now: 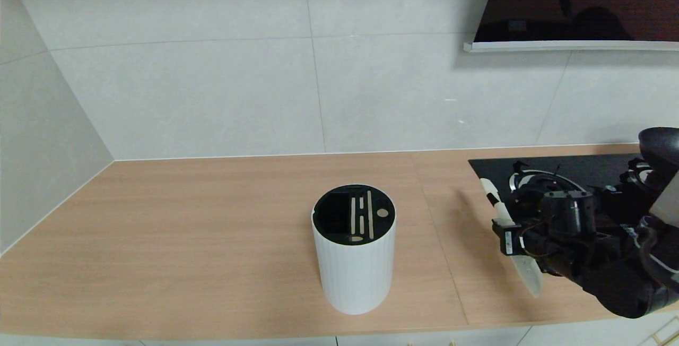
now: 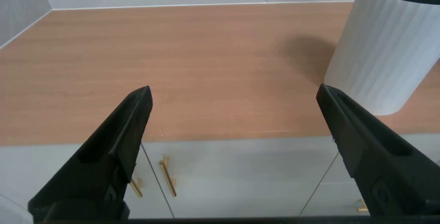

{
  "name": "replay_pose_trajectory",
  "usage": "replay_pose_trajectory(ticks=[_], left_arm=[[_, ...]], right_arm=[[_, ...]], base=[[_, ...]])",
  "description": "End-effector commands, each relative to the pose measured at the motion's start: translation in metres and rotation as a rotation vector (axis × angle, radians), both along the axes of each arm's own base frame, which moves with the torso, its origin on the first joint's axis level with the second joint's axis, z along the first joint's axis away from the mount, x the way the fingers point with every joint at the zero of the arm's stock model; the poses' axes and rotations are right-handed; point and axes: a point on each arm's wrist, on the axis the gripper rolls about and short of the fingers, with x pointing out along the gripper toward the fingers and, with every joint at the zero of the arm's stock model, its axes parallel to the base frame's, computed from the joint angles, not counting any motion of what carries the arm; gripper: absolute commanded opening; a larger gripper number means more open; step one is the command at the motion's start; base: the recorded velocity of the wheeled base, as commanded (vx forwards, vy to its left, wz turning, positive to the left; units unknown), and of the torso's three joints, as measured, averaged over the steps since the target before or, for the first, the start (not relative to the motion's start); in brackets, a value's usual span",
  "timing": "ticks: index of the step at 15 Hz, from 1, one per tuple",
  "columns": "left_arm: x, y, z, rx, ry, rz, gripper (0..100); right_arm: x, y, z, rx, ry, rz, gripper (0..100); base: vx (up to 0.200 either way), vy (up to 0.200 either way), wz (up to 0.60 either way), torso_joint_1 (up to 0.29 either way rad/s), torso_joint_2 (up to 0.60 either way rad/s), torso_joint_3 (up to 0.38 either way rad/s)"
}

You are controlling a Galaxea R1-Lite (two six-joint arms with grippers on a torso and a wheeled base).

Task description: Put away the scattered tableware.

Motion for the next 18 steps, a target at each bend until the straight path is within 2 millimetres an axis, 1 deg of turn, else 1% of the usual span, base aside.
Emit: replay_pose_trajectory(ticks=[1, 4, 5, 6, 7, 8, 9, 10, 11, 13, 14, 15, 16, 17, 18], left_arm=[[0.000, 0.000, 0.000, -0.001, 0.000, 0.001, 100], [0.000, 0.000, 0.000, -0.001, -0.002, 0.012, 100], [-0.001, 0.001, 0.004, 0.001, -0.029, 0.047, 100], [-0.002, 0.002, 0.013, -0.004, -0.086, 0.072, 100], [-0.004, 0.002, 0.018, -0.006, -0.095, 0.067, 100], [-0.004, 0.001, 0.017, -0.003, -0.077, 0.055, 100], [-0.004, -0.001, 0.021, 0.019, 0.010, -0.043, 100], [-0.003, -0.002, 0.029, 0.025, 0.042, -0.101, 100], [-0.001, -0.004, 0.046, 0.020, 0.071, -0.181, 100], [0.017, -0.006, 0.075, 0.009, 0.156, -0.294, 100], [0.034, -0.008, 0.096, -0.004, 0.205, -0.349, 100], [0.046, -0.009, 0.107, -0.013, 0.235, -0.401, 100], [0.059, -0.011, 0.119, -0.019, 0.244, -0.470, 100], [0.084, -0.016, 0.139, -0.029, 0.250, -0.601, 100], [0.084, -0.016, 0.139, -0.029, 0.250, -0.601, 100]], right_arm=[[-0.020, -0.002, 0.051, 0.031, -0.118, 0.014, 0], [-0.035, -0.001, 0.077, 0.049, -0.195, 0.035, 0], [-0.041, 0.002, 0.082, 0.052, -0.210, 0.049, 0], [-0.046, 0.003, 0.088, 0.053, -0.229, 0.060, 0], [-0.049, 0.005, 0.094, 0.052, -0.249, 0.073, 0], [-0.050, 0.007, 0.096, 0.054, -0.258, 0.081, 0], [-0.050, 0.011, 0.100, 0.058, -0.260, 0.101, 0], [-0.049, 0.012, 0.103, 0.059, -0.255, 0.108, 0], [-0.046, 0.013, 0.108, 0.062, -0.245, 0.128, 0], [-0.037, 0.020, 0.127, 0.075, -0.241, 0.170, 0], [-0.033, 0.029, 0.137, 0.078, -0.234, 0.197, 0], [-0.029, 0.036, 0.145, 0.081, -0.237, 0.217, 0], [-0.028, 0.048, 0.153, 0.085, -0.235, 0.250, 0], [-0.026, 0.067, 0.163, 0.092, -0.233, 0.300, 0], [-0.026, 0.067, 0.163, 0.092, -0.233, 0.300, 0]], base=[[0.000, 0.000, 0.00, 0.000, 0.00, 0.000], [0.000, 0.000, 0.00, 0.000, 0.00, 0.000], [0.000, 0.000, 0.00, 0.000, 0.00, 0.000], [0.000, 0.000, 0.00, 0.000, 0.00, 0.000], [0.000, 0.000, 0.00, 0.000, 0.00, 0.000], [0.000, 0.000, 0.00, 0.000, 0.00, 0.000], [0.000, 0.000, 0.00, 0.000, 0.00, 0.000], [0.000, 0.000, 0.00, 0.000, 0.00, 0.000], [0.000, 0.000, 0.00, 0.000, 0.00, 0.000], [0.000, 0.000, 0.00, 0.000, 0.00, 0.000], [0.000, 0.000, 0.00, 0.000, 0.00, 0.000], [0.000, 0.000, 0.00, 0.000, 0.00, 0.000], [0.000, 0.000, 0.00, 0.000, 0.00, 0.000], [0.000, 0.000, 0.00, 0.000, 0.00, 0.000], [0.000, 0.000, 0.00, 0.000, 0.00, 0.000]])
